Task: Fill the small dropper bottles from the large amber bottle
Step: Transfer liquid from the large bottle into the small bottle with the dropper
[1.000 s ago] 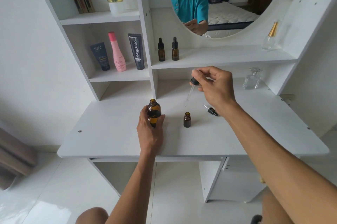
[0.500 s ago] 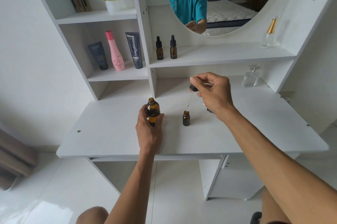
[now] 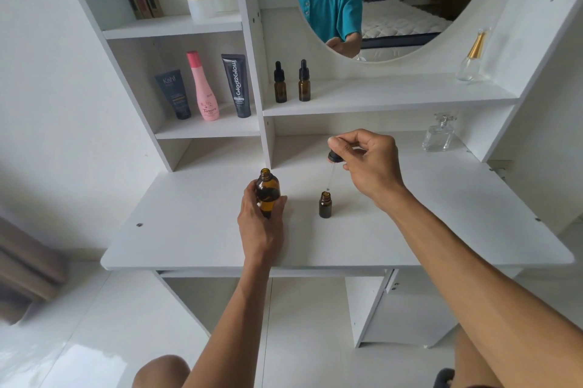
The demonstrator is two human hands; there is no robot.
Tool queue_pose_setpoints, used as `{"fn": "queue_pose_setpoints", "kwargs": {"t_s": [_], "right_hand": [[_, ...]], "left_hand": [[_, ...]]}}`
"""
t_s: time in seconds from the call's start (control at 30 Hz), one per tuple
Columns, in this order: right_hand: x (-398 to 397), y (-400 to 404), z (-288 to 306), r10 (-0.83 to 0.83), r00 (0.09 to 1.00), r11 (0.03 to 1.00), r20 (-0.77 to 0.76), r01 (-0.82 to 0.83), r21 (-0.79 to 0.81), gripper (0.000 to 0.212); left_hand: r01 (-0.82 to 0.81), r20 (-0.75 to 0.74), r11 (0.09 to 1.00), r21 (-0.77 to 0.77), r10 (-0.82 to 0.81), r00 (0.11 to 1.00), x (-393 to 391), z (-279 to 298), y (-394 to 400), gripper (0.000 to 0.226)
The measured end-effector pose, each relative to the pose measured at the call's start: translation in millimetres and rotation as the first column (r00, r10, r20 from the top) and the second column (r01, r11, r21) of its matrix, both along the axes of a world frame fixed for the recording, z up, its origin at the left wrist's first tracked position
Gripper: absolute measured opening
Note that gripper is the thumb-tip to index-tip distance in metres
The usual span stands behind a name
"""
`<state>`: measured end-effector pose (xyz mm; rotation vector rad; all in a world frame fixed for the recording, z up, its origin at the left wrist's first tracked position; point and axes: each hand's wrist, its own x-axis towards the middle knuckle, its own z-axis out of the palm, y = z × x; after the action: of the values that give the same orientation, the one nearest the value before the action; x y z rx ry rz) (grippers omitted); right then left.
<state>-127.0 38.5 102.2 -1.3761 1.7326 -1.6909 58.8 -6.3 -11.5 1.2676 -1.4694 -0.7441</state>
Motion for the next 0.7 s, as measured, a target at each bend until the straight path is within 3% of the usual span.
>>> {"fn": "queue_pose_setpoints", "kwargs": {"t_s": [0.7], "right_hand": [[2.9, -1.5, 0.4, 0.015, 0.998, 1.000, -0.067, -0.014, 0.008, 0.016]], "left_hand": [[0.002, -0.012, 1.000, 0.008, -0.002, 1.000, -0.6, 1.1, 0.4, 0.047]]}}
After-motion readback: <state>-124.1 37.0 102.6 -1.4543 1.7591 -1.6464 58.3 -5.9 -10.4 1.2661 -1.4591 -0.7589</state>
